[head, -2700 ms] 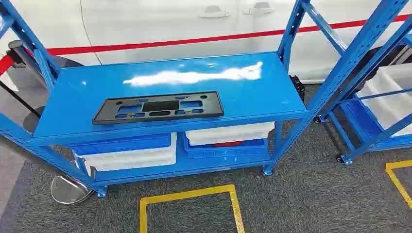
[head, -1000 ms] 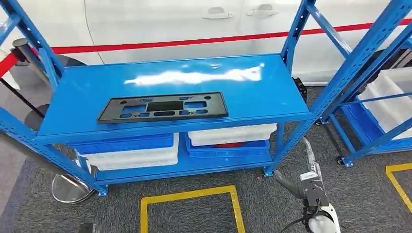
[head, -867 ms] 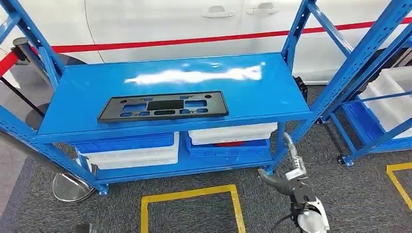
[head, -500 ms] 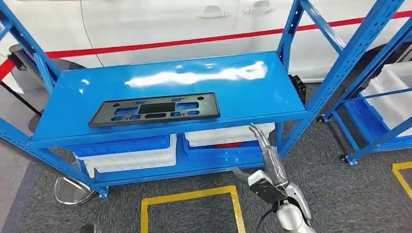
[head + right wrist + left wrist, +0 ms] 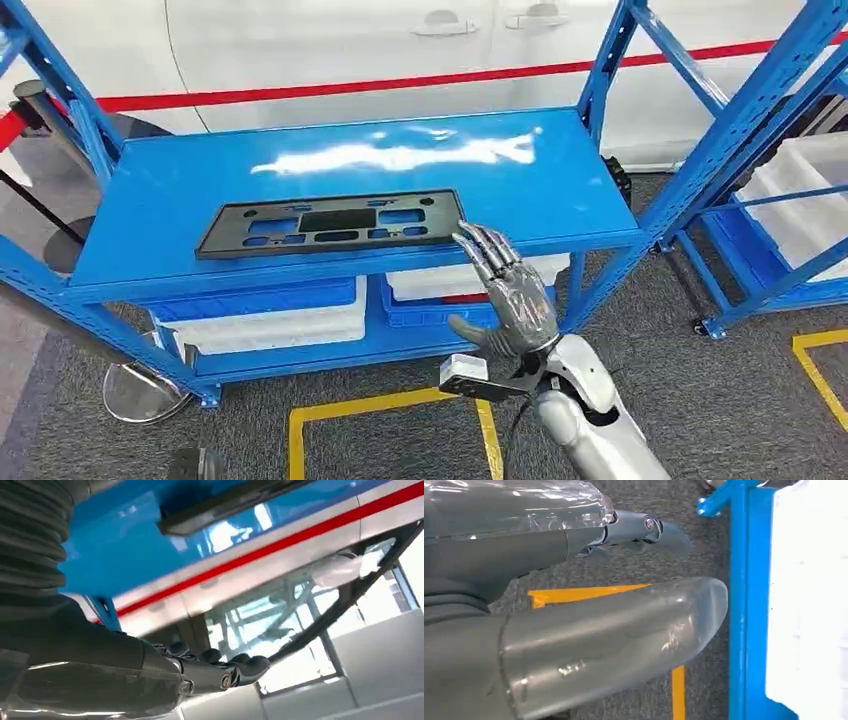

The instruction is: Take the parts from the cabinet and place them on the table.

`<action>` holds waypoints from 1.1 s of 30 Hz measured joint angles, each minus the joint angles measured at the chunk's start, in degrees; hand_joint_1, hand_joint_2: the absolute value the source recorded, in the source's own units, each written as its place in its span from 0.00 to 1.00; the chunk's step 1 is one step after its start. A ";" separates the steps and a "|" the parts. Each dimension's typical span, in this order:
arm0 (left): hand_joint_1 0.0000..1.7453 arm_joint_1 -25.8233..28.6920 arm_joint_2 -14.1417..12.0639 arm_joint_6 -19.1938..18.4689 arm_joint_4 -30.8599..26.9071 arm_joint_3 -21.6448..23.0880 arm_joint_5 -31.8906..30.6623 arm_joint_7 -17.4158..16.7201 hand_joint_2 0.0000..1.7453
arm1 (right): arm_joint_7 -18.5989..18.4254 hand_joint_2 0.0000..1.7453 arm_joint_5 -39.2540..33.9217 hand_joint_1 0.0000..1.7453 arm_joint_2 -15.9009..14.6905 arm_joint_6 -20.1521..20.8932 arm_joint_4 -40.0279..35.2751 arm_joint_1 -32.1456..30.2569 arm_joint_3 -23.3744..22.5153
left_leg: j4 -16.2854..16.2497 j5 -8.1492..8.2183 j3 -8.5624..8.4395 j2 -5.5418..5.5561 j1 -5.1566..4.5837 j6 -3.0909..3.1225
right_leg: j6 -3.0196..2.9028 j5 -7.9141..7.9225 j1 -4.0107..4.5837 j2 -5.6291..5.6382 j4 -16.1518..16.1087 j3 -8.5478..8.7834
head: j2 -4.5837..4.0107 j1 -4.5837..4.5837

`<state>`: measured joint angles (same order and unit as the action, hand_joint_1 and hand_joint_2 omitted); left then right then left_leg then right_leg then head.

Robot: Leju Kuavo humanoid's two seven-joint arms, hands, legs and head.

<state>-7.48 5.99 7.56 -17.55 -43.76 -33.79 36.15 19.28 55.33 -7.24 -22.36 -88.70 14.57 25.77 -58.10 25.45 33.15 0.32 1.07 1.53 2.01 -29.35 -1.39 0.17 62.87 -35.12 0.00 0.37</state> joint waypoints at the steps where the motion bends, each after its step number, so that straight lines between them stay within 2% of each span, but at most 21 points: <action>1: 0.00 -0.22 0.00 0.00 0.00 0.39 -0.09 -0.02 0.00 | -0.58 1.00 1.58 0.00 -0.37 -0.84 0.02 0.76 1.06 | -0.01 0.02 0.04 -0.02 -0.10 0.14 | 0.06 -2.18 0.10 0.00 4.50 -2.18 | 0.00 0.09; 3: 0.00 -0.59 0.00 0.00 0.02 0.85 -0.37 -0.02 0.00 | -1.27 1.00 3.50 0.00 -1.03 -1.73 0.02 1.84 2.38 | -0.07 0.10 0.03 -0.02 -0.50 0.40 | 0.06 -4.82 0.12 0.00 12.85 -6.42 | 0.00 0.11; 4: 0.00 -0.67 0.02 0.00 0.04 1.05 -0.44 -0.09 0.00 | -1.81 1.00 5.14 0.00 -1.64 -2.45 0.07 2.40 3.67 | -0.11 0.15 -0.03 0.03 -0.68 0.49 | -0.11 -4.03 0.17 0.00 13.40 -6.95 | 0.00 0.15; 6: 0.00 -0.84 0.09 0.00 0.09 1.60 -0.66 -0.17 0.00 | -2.56 1.00 7.23 0.00 -2.27 -3.41 0.09 4.24 5.42 | -0.18 0.29 -0.23 0.14 -1.01 0.62 | -0.86 0.55 0.45 0.00 7.26 -4.45 | 0.00 0.15; 8: 0.00 -1.14 0.24 0.00 0.20 2.43 -1.01 -0.18 0.00 | -4.61 1.00 10.73 0.00 -2.99 -5.18 0.44 7.01 8.64 | -0.14 0.45 -0.43 0.09 -1.22 0.51 | -2.31 4.94 1.27 -0.02 -2.39 -0.22 | 0.00 0.26; 9: 0.00 -1.36 0.55 0.00 0.28 2.67 -1.05 -0.17 0.00 | -6.04 1.00 11.83 0.00 -2.99 -5.83 0.81 8.06 10.40 | -0.38 0.61 -0.15 0.03 -1.69 0.22 | -2.68 4.27 1.41 -0.27 -3.82 0.43 | 0.00 0.06; 12: 0.00 -1.61 0.55 -0.02 0.35 3.28 -1.22 -0.35 0.00 | -9.39 1.00 13.98 0.00 -2.99 -6.79 1.84 9.72 14.95 | -0.07 0.41 0.00 0.00 -1.23 -0.52 | -2.62 4.26 1.74 -0.22 -4.19 0.25 | 0.00 0.22; 14: 0.00 -1.70 0.46 -0.02 0.35 3.58 -1.31 -0.39 0.00 | -11.86 1.00 15.16 0.00 -2.86 -7.29 2.62 10.56 17.61 | -0.50 1.15 -0.08 0.09 -1.41 -1.16 | -2.88 4.75 0.87 -0.51 -5.40 1.08 | 0.00 0.22; 15: 0.00 -1.83 0.50 -0.02 0.35 3.65 -1.33 -0.39 0.00 | -12.81 1.00 15.67 0.00 -2.77 -7.74 3.00 11.01 18.54 | -2.16 2.30 0.57 0.03 -1.44 -1.51 | -3.14 4.77 0.72 -0.49 -5.64 1.27 | 0.00 -0.16; 18: 0.00 -1.81 0.52 -0.04 0.37 3.91 -1.51 -0.52 0.00 | -16.63 1.00 17.41 0.00 -2.16 -8.43 4.87 11.52 22.16 | -15.69 8.22 7.32 0.01 -0.69 -2.47 | -3.30 4.60 0.74 -0.52 -5.59 1.29 | 0.00 -0.33; 19: 0.00 -1.71 0.52 -0.04 0.37 3.91 -1.51 -0.52 0.00 | -16.78 1.00 17.63 0.00 -2.14 -8.54 4.85 11.16 22.14 | -17.67 8.19 8.56 0.00 -0.55 -2.70 | -3.24 4.53 0.71 -0.55 -5.49 1.28 | 0.00 -0.39; 20: 0.00 -1.63 0.52 -0.11 0.37 3.95 -1.51 -0.55 0.00 | -17.30 1.00 17.85 0.00 -1.86 -8.65 5.37 11.31 22.54 | -16.69 6.75 8.27 -0.02 -0.33 -2.86 | -3.18 4.43 0.65 -0.50 -5.41 1.32 | 0.00 -0.33; 21: 0.00 -1.66 0.50 -0.28 0.37 4.13 -1.57 -0.55 0.00 | -18.00 1.00 18.29 0.00 -1.49 -8.89 6.51 11.70 23.44 | -13.36 4.37 6.87 -0.04 -0.13 -2.99 | -3.04 4.28 0.60 -0.38 -5.30 1.39 | 0.00 -0.37; 23: 0.00 -1.95 0.44 -0.85 0.37 4.66 -1.62 -0.55 0.00 | -19.43 1.00 19.58 0.00 -0.43 -9.51 8.94 11.81 25.42 | -2.72 -1.05 1.76 -0.13 0.22 -3.12 | -2.49 3.72 0.46 -0.18 -4.76 1.73 | 0.00 -0.40; 24: 0.00 -2.14 0.46 -1.40 0.39 4.94 -1.62 -0.57 0.00 | -20.06 1.00 20.43 0.00 0.22 -9.92 10.23 11.65 26.03 | -1.07 0.24 0.84 -0.06 0.04 -3.02 | -2.18 3.50 0.77 -0.15 -4.55 1.56 | 0.00 -0.44; 25: 0.00 -2.33 0.46 -1.94 0.42 5.18 -1.62 -0.57 0.00 | -20.55 1.00 21.29 0.00 0.84 -10.23 11.37 11.57 26.42 | -0.62 -0.08 0.91 0.11 -0.21 -2.35 | -1.91 3.51 0.88 -0.10 -4.25 1.18 | 0.00 -0.50; 27: 0.00 -2.22 0.46 -3.08 0.44 5.75 -1.60 -0.66 0.00 | -21.18 1.00 22.90 0.00 2.56 -11.30 14.43 11.12 26.90 | -0.74 -0.13 1.14 0.09 -0.41 -1.80 | -1.41 3.80 0.80 -0.12 -4.54 1.16 | 0.00 -0.29; 29: 0.00 -2.29 0.53 -4.35 0.48 6.40 -1.44 -0.66 0.00 | -21.07 1.00 24.19 0.00 4.52 -12.10 17.30 10.34 26.90 | 0.02 -0.63 0.82 0.05 -0.02 -0.83 | -0.84 3.21 0.51 -0.15 -4.22 1.10 | 0.00 -0.29; 30: 0.00 -2.34 0.50 -4.77 0.48 6.53 -1.31 -0.63 0.00 | -20.67 1.00 24.54 0.00 5.30 -12.72 18.45 10.07 26.86 | 0.12 -0.65 0.74 0.03 -0.08 -0.48 | -0.72 1.85 0.55 -0.17 -2.28 0.33 | 0.00 -0.09; 31: 0.00 -2.38 0.46 -5.05 0.46 6.53 -1.18 -0.63 0.00 | -20.24 1.00 24.63 0.00 5.77 -13.00 19.17 9.89 26.77 | 0.10 -0.64 0.79 -0.02 -0.10 -0.15 | -0.60 -0.20 0.56 -0.15 1.36 -1.48 | 0.00 0.04; 33: 0.00 -2.23 0.46 -5.22 0.48 6.51 -1.05 -0.70 0.00 | -19.43 1.00 24.63 0.00 6.45 -13.26 20.09 9.25 26.44 | 0.06 -0.58 0.83 -0.03 -0.31 0.01 | -0.40 -3.92 0.53 -0.14 10.82 -6.16 | 0.00 0.11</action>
<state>-9.71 6.45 2.34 -17.07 -37.24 -34.84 35.45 -0.15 79.95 -0.78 -35.63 -68.60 23.82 52.21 -58.04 24.87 33.98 0.29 0.76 1.54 1.61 -33.27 -0.86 0.02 73.69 -41.28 0.00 0.48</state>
